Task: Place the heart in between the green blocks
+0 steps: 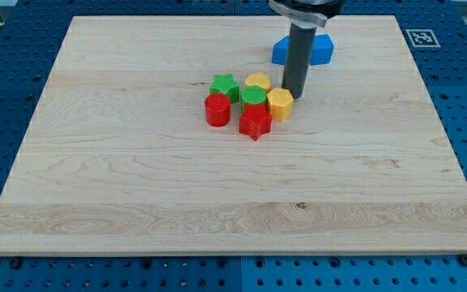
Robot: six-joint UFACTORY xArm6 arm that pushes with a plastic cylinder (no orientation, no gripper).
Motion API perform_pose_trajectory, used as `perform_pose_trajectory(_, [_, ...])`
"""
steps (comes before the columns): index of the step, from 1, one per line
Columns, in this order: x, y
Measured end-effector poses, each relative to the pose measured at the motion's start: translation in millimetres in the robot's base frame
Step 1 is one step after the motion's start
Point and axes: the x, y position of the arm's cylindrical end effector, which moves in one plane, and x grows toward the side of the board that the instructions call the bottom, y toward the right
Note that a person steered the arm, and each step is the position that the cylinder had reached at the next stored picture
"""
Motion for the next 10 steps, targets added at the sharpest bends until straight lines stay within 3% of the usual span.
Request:
perform_pose_trajectory(3, [-24, -6])
perform_pose_trajectory(7, [-18, -74])
perform_pose_trajectory(10, [-1, -79])
